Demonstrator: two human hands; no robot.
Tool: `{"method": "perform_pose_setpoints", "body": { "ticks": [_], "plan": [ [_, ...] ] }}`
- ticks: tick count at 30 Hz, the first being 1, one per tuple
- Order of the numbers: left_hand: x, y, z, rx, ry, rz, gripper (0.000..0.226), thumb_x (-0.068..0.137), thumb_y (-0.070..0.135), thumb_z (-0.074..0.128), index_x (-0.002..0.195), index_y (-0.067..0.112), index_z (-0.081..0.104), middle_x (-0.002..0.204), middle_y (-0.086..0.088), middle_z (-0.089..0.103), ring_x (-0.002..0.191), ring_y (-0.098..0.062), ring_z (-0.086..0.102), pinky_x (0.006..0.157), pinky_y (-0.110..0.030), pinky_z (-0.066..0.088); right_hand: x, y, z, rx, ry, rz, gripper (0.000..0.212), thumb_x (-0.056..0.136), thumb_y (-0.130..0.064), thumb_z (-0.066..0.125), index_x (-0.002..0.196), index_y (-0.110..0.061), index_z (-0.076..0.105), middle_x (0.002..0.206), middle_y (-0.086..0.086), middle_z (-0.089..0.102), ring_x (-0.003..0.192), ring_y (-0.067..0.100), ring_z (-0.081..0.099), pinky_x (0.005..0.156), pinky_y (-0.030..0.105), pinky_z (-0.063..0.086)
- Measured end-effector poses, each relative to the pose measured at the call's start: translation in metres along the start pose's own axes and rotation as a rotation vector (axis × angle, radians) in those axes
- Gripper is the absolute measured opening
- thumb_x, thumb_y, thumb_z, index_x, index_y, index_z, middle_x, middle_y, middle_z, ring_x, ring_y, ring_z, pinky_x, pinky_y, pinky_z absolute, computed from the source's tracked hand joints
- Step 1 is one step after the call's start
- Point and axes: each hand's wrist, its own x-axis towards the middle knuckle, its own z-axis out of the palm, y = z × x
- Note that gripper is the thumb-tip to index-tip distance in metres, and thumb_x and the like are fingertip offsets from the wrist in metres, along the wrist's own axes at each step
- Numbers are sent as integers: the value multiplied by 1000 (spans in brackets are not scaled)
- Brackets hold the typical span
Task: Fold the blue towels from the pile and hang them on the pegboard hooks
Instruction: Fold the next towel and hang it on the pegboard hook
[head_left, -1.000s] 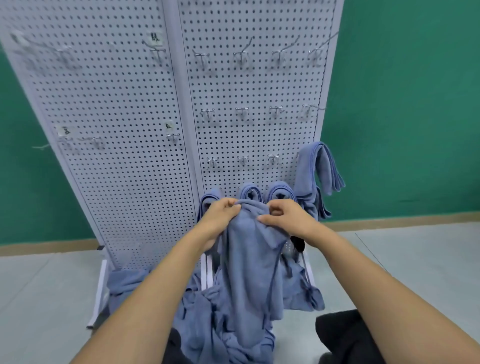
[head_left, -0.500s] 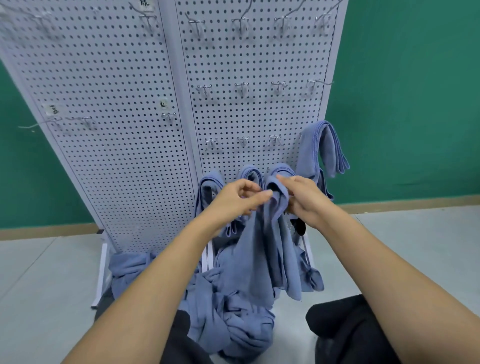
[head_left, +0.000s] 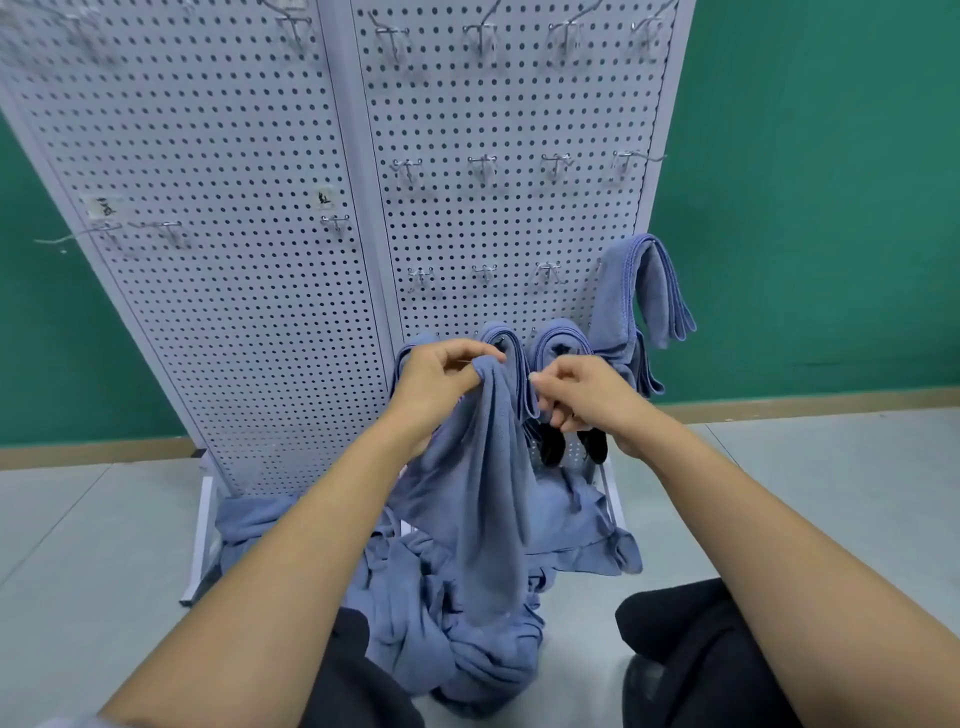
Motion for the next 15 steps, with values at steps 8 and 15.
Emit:
{"method": "perform_pose_setpoints", "body": {
  "ticks": [8,15],
  "plan": [
    [-2,2,-4,-217,-237,-144,20,94,0,52,94,13,67,86,1,71,74,-6,68,66,-19,54,-1,-1,6,-13,-379,-65,26,92,-7,58,114,-19,65,100,2,69,77,8,54,58,17,37],
    [-1,3,-16,-213,-252,-433,29,99,6,36,88,9,63,70,-5,66,53,-11,59,46,-21,48,8,-4,3,4,143,-177,14,93,-6,53,89,-13,64,60,-4,53,49,7,44,46,18,37]
  ]
}}
